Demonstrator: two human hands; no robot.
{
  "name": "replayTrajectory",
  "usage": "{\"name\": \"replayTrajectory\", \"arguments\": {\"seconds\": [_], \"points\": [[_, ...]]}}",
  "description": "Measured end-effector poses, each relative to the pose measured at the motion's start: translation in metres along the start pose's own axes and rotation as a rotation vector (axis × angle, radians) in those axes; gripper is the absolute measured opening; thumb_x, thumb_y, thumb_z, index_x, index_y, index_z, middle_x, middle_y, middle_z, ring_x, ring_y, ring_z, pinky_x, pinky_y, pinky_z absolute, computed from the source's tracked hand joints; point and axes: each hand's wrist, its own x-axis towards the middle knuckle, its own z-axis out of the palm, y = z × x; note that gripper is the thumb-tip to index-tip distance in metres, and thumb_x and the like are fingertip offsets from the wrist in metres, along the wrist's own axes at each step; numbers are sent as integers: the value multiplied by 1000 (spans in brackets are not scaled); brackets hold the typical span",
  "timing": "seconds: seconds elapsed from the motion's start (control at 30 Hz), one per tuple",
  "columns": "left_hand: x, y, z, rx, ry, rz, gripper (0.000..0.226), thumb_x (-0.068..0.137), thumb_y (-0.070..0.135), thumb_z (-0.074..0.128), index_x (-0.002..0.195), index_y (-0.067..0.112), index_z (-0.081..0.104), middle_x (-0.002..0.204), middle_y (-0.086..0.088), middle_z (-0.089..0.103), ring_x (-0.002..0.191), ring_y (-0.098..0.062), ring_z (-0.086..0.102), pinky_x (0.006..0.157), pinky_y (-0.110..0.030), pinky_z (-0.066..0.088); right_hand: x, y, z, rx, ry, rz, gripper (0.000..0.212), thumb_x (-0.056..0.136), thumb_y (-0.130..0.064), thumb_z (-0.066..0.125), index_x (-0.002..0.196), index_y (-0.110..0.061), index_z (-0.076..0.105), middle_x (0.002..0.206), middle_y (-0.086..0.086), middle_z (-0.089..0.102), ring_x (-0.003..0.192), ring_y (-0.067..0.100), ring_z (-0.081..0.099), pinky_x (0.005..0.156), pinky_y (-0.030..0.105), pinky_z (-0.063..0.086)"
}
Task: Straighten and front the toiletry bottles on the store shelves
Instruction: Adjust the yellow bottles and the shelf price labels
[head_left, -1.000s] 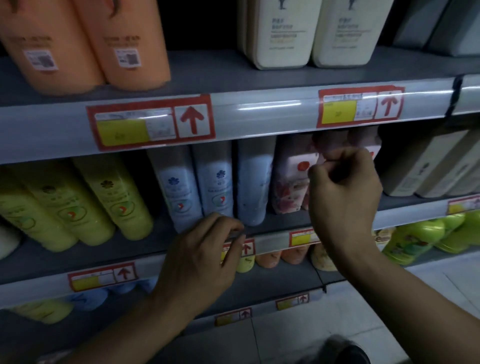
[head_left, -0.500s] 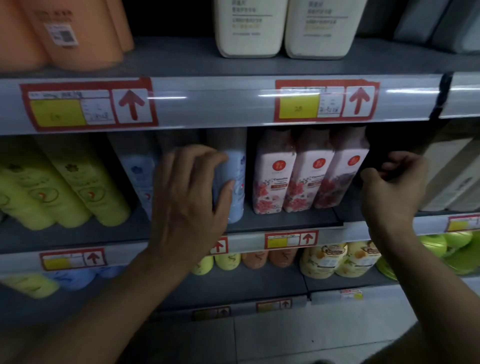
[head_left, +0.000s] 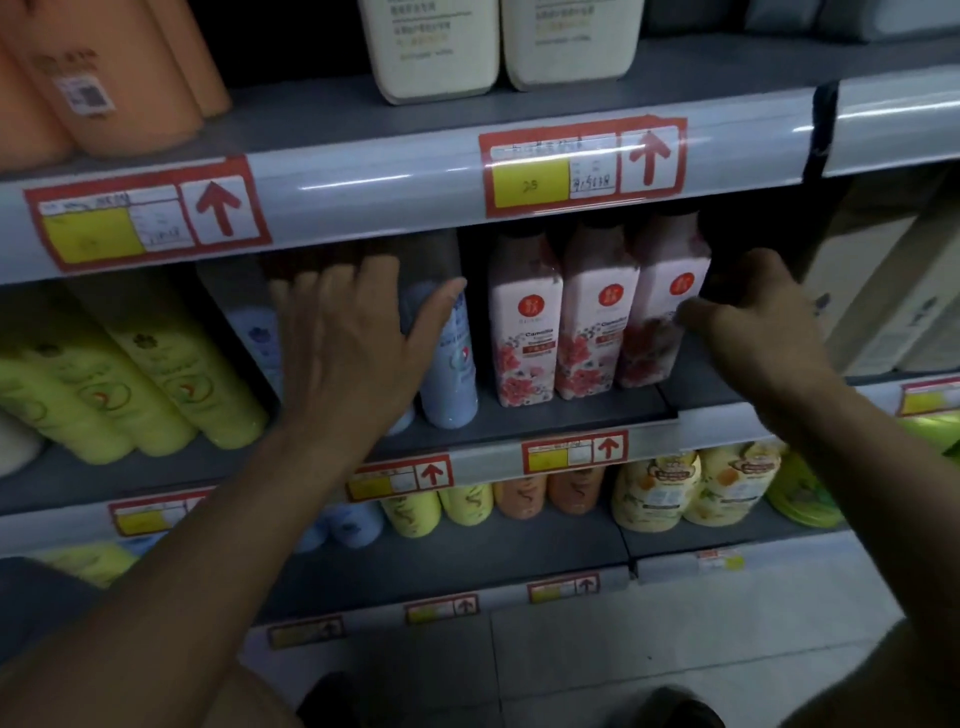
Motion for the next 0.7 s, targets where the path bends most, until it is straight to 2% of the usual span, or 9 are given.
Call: {"name": "replayTrajectory", "arguments": {"seconds": [0.03, 0.1, 0.17, 0.23, 0.33, 0.43, 0.5, 0.6, 0.7], "points": [[1, 1, 0, -16, -36, -9, 53, 96, 56, 64, 72, 14, 44, 64, -22, 53, 65, -42, 57, 71, -49, 44, -5, -1, 3, 6, 1, -10, 56, 75, -33, 72, 128, -21, 58, 113, -7, 71, 102, 19, 68, 94, 49, 57], [2, -1, 2, -41, -67, -29, 54, 95, 59, 65, 71, 18, 40, 62, -22, 54, 64, -42, 59, 72, -51, 46, -9, 5, 10, -11, -28, -17, 53, 71, -34, 67, 123, -22, 65, 108, -9, 74, 97, 14, 71, 91, 47, 59], [3, -3, 2, -54, -58, -50, 53, 94, 52, 70, 69, 12, 47, 63, -24, 57, 64, -44, 60, 74, -52, 47, -11, 10, 16, -9, -63, -24, 53, 71, -37, 66, 121, -20, 65, 109, -9, 75, 98, 13, 71, 89, 45, 60], [4, -2, 1, -85, -44, -51, 46, 93, 41, 74, 70, 12, 46, 64, -24, 58, 64, -46, 60, 76, -54, 47, -10, 11, 18, -10, -56, -35, 50, 77, -30, 71, 125, -20, 61, 112, -7, 72, 103, 16, 69, 91, 42, 57], [3, -2, 0, -132, -34, -20, 41, 92, 32, 72, 79, 19, 35, 67, -24, 56, 67, -47, 58, 79, -56, 45, -5, 13, 20, -18, -89, -52, 54, 78, -28, 75, 129, -23, 57, 118, -7, 71, 107, 18, 68, 96, 47, 57], [0, -4, 1, -136, -9, 22, 38, 92, 26, 68, 83, 21, 31, 69, -22, 54, 67, -44, 56, 79, -56, 45, -5, 17, 22, -52, -117, -90, 61, 74, -41, 78, 130, -28, 56, 120, -9, 72, 109, 15, 69, 95, 49, 58], [-3, -5, 3, -119, -7, 43, 35, 94, 25, 66, 85, 22, 32, 70, -22, 54, 68, -43, 54, 79, -52, 42, -8, 18, 22, -85, -108, -119, 55, 82, -36, 79, 129, -24, 54, 119, -7, 70, 107, 17, 68, 94, 51, 58], [-7, -8, 5, -75, 29, 74, 27, 98, 25, 63, 85, 16, 42, 77, -21, 52, 76, -40, 50, 77, -47, 29, -8, 20, 21, -105, -82, -146, 52, 88, -30, 78, 131, -19, 52, 116, -7, 67, 101, 14, 64, 93, 48, 57], [-17, -1, 2, -69, 94, 131, 19, 98, 19, 63, 106, 2, 60, 95, -21, 58, 91, -36, 46, 84, -48, 32, -7, 23, 21, -105, -85, -157, 53, 89, -28, 78, 134, -18, 52, 111, -12, 63, 91, 6, 60, 89, 39, 55]]}}
